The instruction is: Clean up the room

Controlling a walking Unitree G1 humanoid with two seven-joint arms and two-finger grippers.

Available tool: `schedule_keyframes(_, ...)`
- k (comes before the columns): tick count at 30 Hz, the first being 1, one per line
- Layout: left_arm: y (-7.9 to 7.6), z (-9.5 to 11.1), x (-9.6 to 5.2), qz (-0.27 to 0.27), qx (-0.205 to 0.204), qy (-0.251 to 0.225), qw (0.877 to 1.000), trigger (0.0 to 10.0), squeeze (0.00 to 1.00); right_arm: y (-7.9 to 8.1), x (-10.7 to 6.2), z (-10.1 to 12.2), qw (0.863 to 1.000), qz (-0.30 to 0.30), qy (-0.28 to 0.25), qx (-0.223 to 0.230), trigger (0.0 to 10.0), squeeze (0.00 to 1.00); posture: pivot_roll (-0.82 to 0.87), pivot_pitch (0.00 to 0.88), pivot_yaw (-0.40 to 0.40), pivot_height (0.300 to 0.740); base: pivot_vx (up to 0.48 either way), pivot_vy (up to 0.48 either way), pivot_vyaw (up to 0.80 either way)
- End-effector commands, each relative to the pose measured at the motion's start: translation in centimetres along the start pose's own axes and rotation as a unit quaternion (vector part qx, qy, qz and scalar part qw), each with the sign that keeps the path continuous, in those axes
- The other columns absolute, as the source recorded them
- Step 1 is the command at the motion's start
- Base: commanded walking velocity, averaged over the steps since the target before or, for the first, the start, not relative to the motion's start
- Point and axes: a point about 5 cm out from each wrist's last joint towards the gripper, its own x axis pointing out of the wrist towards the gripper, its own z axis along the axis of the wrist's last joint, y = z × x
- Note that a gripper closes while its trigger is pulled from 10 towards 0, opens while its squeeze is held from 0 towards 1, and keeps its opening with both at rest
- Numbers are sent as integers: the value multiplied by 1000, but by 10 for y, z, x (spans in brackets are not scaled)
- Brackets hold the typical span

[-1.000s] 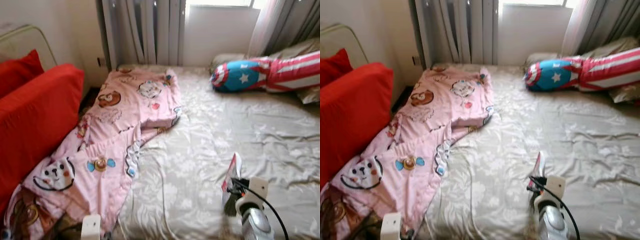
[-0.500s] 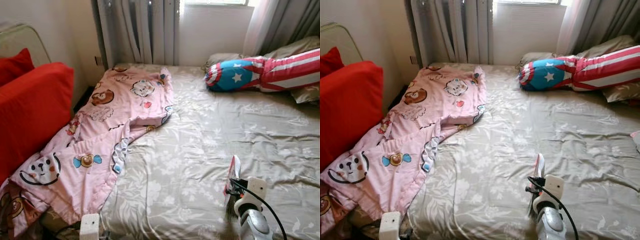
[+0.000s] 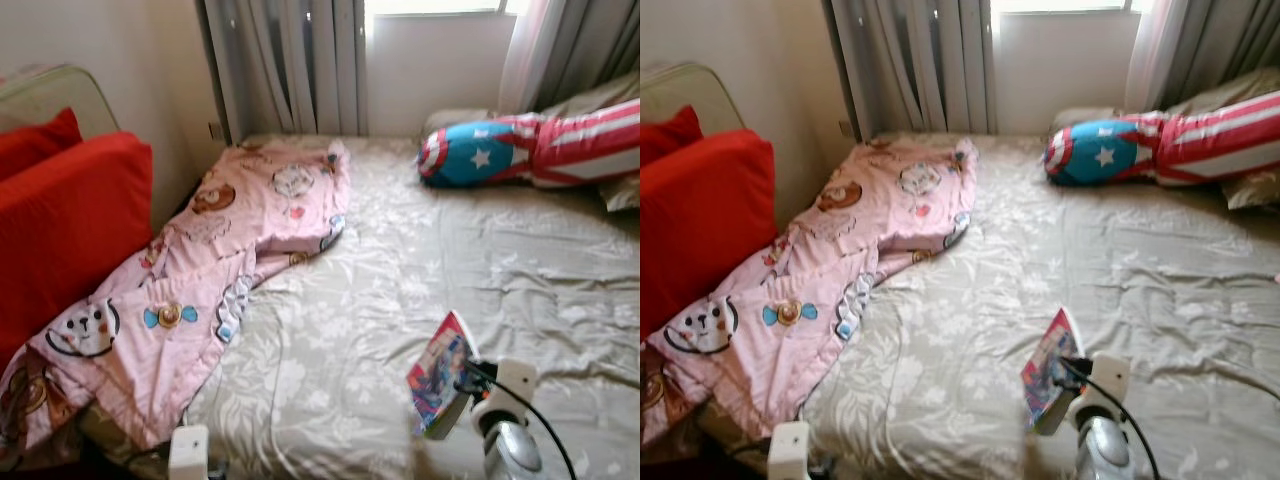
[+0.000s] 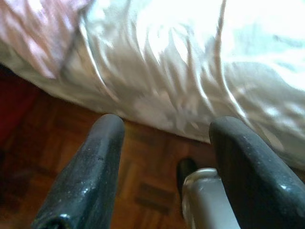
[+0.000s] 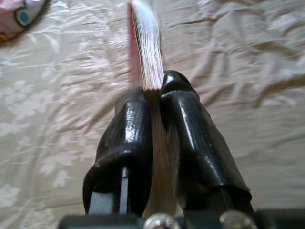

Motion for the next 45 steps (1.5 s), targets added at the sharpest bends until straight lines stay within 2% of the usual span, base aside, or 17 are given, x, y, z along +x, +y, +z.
schedule_keyframes(1, 3, 2, 0, 4, 8, -4, 1000, 10000, 0, 3, 3, 9, 1000, 3, -21, 3, 10000, 0, -134, 0, -2, 740, 0, -277, 0)
schedule_keyframes(25, -1, 8, 1, -2, 14, -22, 1000, 10000, 0, 4, 2, 7, 1000, 4, -19, 2, 10000, 0, -138, 0, 6, 740, 0, -275, 0)
schedule_keyframes(36, 2, 8, 1, -1, 15, -21, 1000, 10000, 0, 4, 2, 6, 1000, 3, -18, 1, 10000, 0, -139, 0, 8, 740, 0, -268, 0)
schedule_keyframes(45, 5, 5, 1, 1, 13, -13, 1000, 10000, 0, 4, 2, 6, 1000, 1, -17, 2, 10000, 0, -138, 0, 8, 740, 0, 0, 0)
